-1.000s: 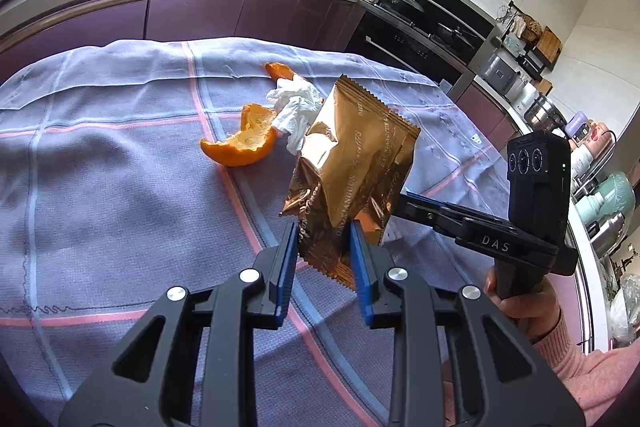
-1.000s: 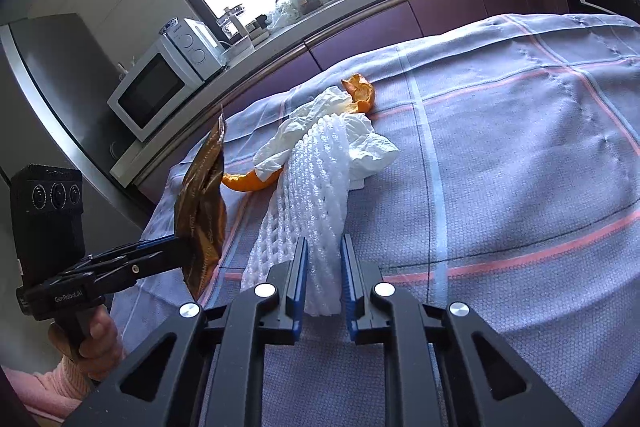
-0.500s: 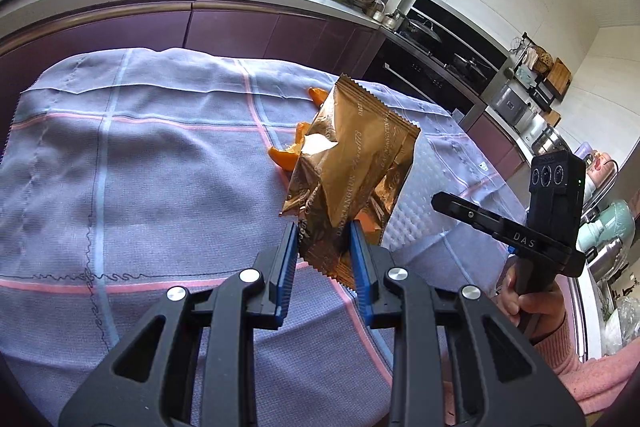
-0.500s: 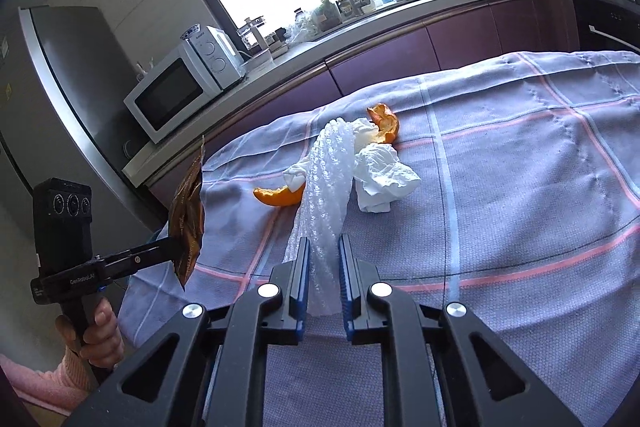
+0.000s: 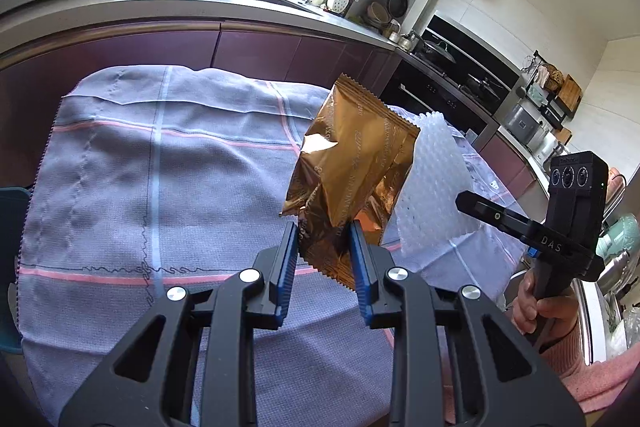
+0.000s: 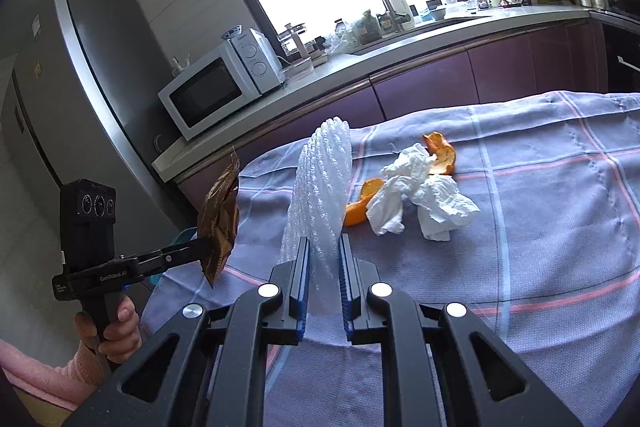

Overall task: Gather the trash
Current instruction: 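Carry gold bag in left gripper and netting in right gripper to the teal bin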

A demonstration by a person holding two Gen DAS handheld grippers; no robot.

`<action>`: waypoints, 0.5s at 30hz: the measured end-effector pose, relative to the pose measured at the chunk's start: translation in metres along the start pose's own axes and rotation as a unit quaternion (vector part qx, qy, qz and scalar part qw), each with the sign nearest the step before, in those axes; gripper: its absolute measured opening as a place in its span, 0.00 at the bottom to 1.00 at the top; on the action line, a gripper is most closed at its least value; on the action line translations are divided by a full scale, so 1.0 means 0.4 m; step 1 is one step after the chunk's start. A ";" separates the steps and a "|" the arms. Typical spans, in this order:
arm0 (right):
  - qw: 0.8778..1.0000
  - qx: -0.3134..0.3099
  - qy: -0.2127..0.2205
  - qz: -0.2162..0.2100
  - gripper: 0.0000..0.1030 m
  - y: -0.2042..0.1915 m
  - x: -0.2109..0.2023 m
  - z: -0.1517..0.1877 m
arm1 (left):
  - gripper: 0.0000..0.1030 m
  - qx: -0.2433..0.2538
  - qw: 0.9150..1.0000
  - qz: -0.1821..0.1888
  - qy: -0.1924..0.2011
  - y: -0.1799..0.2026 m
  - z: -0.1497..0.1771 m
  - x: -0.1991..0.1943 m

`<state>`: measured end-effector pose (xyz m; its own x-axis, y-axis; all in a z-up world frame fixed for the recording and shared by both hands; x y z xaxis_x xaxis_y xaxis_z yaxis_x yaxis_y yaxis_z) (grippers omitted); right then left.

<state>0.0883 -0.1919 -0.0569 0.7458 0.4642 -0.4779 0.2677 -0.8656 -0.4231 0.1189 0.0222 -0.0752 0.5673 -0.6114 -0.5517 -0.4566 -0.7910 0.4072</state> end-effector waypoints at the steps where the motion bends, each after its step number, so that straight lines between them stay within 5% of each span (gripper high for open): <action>1: 1.000 0.000 -0.001 -0.005 0.12 -0.006 0.006 -0.002 | 0.25 -0.001 1.000 -0.002 0.003 -0.004 -0.001 -0.009; 15: 0.998 -0.024 -0.012 -0.048 0.12 -0.113 0.085 -0.011 | 0.25 -0.017 0.999 -0.030 0.027 -0.052 0.008 -0.104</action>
<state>0.1044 -0.1379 -0.0506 0.7012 0.5492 -0.4547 0.3672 -0.8248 -0.4300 0.1027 0.0639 -0.0631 0.6293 -0.5627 -0.5361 -0.3978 -0.8258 0.3998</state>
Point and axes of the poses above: each gripper's, at about its wrist camera, not at the fingertips, and x roughly the way its jaws point, y to its right, z to its underside, the point moved 5 cm from there along x, roughly the way its jaws point, and after that the axes turned 2 degrees about y, right-handed, at the moved point
